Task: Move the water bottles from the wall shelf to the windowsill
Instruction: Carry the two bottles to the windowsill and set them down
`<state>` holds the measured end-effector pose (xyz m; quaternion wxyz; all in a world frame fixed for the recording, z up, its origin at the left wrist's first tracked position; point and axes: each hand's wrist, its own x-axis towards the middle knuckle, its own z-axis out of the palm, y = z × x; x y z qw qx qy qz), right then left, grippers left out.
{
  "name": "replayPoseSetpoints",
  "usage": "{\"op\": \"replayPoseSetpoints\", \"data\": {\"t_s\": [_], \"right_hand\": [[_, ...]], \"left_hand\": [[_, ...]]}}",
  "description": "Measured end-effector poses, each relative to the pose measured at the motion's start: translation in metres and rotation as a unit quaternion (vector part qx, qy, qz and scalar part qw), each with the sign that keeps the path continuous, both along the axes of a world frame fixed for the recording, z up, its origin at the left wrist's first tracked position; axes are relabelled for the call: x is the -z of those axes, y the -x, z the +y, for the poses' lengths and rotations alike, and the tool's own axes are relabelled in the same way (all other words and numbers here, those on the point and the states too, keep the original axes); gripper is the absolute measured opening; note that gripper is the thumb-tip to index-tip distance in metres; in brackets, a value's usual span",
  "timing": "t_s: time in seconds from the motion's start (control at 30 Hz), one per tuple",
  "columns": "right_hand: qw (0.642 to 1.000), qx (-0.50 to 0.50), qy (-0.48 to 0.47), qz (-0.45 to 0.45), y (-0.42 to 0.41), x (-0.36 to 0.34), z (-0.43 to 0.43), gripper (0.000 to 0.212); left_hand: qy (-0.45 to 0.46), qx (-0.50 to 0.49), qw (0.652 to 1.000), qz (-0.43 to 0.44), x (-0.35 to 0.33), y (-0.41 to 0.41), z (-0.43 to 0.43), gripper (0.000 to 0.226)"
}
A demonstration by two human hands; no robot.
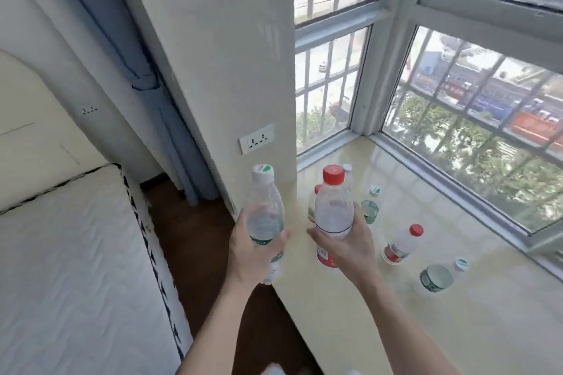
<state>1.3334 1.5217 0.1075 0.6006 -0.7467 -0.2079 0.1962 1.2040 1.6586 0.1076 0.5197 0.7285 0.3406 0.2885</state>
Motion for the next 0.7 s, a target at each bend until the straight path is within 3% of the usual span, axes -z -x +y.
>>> {"op": "replayPoseSetpoints", "data": {"t_s": [0.13, 0.27, 0.53, 0.7], "right_hand": [[0.995, 0.097, 0.008, 0.017, -0.030, 0.005, -0.018, 0.050], [0.977, 0.210, 0.005, 0.044, -0.049, 0.005, -0.044, 0.050], [0.909, 0.407, -0.012, 0.087, -0.026, 0.022, -0.101, 0.053], [0.881, 0.463, 0.006, 0.100, -0.007, 0.041, -0.118, 0.047]], "left_hand": [[0.039, 0.091, 0.995, -0.003, -0.002, -0.054, 0.006, 0.051], [0.089, 0.206, 0.975, 0.001, 0.004, -0.109, 0.000, 0.062], [0.111, 0.410, 0.905, 0.041, 0.027, -0.175, -0.033, 0.067], [0.118, 0.487, 0.861, 0.085, 0.049, -0.189, -0.061, 0.063]]}}
